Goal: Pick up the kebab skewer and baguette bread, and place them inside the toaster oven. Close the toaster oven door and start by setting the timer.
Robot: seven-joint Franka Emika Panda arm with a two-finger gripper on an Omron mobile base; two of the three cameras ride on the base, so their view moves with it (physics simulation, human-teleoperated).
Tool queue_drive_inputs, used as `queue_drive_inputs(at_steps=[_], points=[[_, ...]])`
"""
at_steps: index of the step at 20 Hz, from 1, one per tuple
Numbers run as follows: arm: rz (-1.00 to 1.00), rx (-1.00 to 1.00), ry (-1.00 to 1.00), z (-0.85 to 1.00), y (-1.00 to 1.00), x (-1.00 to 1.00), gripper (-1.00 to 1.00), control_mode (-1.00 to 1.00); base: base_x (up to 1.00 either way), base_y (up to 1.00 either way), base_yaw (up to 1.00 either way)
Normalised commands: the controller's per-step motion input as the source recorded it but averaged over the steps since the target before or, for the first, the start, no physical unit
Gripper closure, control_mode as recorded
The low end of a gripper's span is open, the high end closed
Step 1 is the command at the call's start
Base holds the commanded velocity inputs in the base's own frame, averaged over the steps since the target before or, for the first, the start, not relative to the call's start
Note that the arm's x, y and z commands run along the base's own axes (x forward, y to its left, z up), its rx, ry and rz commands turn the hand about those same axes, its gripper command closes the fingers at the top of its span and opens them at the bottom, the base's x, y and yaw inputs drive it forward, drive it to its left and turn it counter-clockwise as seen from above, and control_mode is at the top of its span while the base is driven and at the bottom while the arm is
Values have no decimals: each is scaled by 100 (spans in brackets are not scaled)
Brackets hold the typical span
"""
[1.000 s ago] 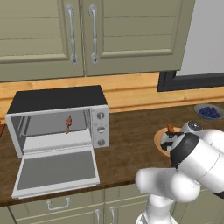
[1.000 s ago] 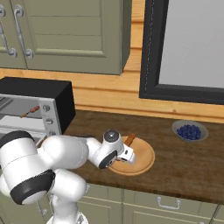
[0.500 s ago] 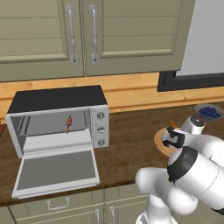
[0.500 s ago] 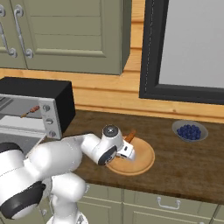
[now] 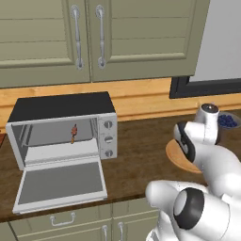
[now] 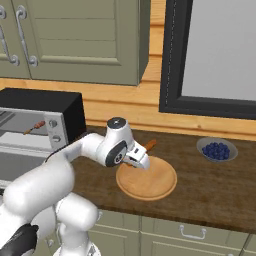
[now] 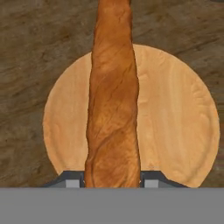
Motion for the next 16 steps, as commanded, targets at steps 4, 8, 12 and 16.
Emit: queue_drive_inputs(at_steps=[4,8,12,16], points=[[-4,1,8,62,33,-32,100,-100,0,0,0],[0,0,4,50,55,-29,100,-100,0,0,0],[0,0,6,35,66,-32,100,-100,0,0,0],[0,0,7,35,65,-15,100,-100,0,0,0]])
